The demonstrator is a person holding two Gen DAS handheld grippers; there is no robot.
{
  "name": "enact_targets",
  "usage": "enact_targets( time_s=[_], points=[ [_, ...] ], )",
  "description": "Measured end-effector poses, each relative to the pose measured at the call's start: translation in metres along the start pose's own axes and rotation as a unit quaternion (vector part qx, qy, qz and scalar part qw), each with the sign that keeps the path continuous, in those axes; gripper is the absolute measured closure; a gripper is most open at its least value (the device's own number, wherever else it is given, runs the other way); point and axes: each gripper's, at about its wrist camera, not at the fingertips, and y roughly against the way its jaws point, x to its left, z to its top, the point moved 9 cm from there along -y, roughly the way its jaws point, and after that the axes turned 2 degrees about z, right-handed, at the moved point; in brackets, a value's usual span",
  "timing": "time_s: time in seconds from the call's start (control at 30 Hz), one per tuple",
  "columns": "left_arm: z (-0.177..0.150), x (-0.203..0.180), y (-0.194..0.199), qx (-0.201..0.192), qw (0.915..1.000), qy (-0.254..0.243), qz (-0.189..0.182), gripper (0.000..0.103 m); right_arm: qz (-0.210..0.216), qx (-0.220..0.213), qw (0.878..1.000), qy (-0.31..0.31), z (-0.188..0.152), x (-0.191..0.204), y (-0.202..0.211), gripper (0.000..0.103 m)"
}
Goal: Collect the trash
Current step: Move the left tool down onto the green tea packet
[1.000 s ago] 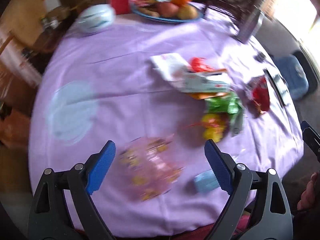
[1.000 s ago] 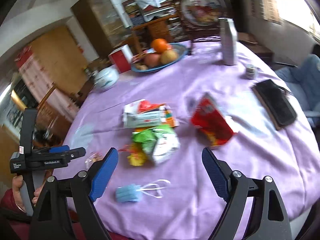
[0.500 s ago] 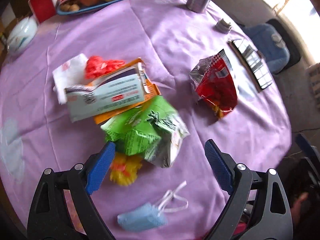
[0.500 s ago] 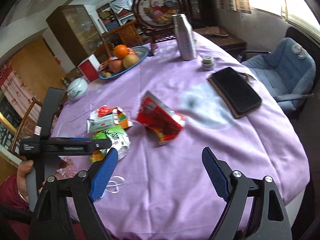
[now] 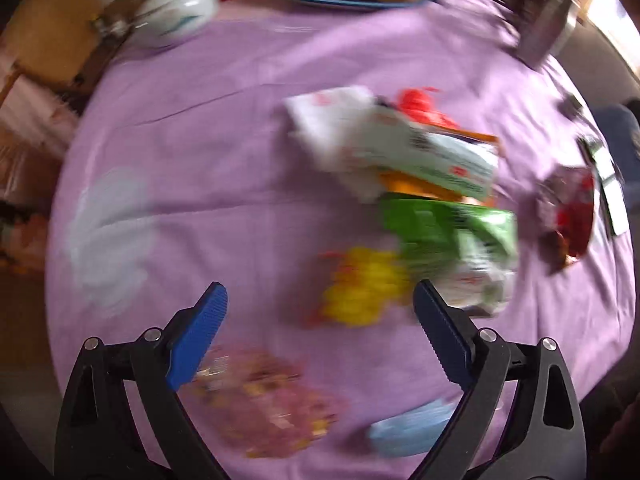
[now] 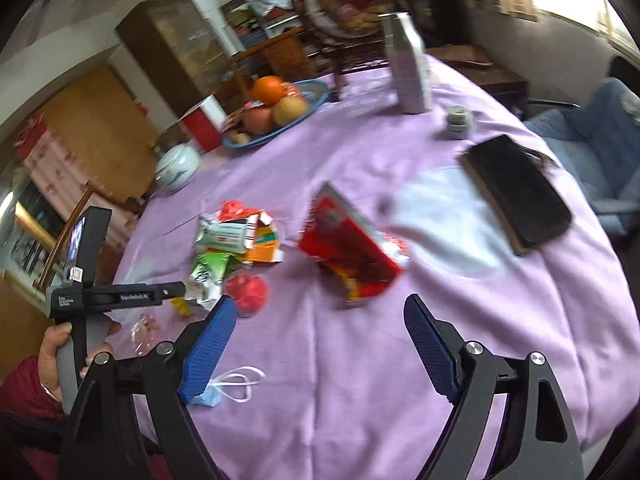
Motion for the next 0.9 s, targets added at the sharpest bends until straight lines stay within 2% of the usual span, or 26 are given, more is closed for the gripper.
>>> enact_targets(
  time_s=[0.07,0.13,0.33,0.47,0.73,0.8,0.87,0.9],
  points=[
    [-0.002,0.008,0.006,-0.002,0.9998,0.017,-0.011,0.012,0.006,0.004,1.000,0.013,0.001,0.008,-0.004,0.019],
    [-0.001,0.002,0.015,-0.010,0.9996,0.014,-0.022,0.012,0.008,0.005,1.000,0.017,0.002,0.011,-0.005,0.019],
    [0.007,-0.067,0.025,-0.030,0.9954,-0.069,-0.060,0.012,-0.002,0.003,1.000,0.004,0.001,0.000,-0.001,0.018],
    [0.008,-0.103,0.008,-0.012,0.9935,-0.096,-0.060,0.012,-0.017,-0.004,1.000,-0.013,-0.001,-0.017,0.008,0.018],
    [0.009,-0.118,-0.029,0.025,0.9944,-0.087,-0.054,0.011,-0.044,-0.010,0.998,-0.051,-0.011,-0.048,0.020,0.019],
    [0.010,-0.117,-0.029,0.021,0.9948,-0.078,-0.062,0.013,-0.044,-0.008,0.997,-0.057,-0.012,-0.052,0.019,0.018],
    [0.012,-0.114,-0.025,0.011,0.9945,-0.075,-0.072,0.028,-0.042,-0.006,0.997,-0.058,-0.011,-0.053,0.016,0.018],
    [0.012,-0.113,-0.023,0.008,0.9941,-0.075,-0.078,0.031,-0.040,-0.005,0.998,-0.056,-0.010,-0.052,0.014,0.018]
  ],
)
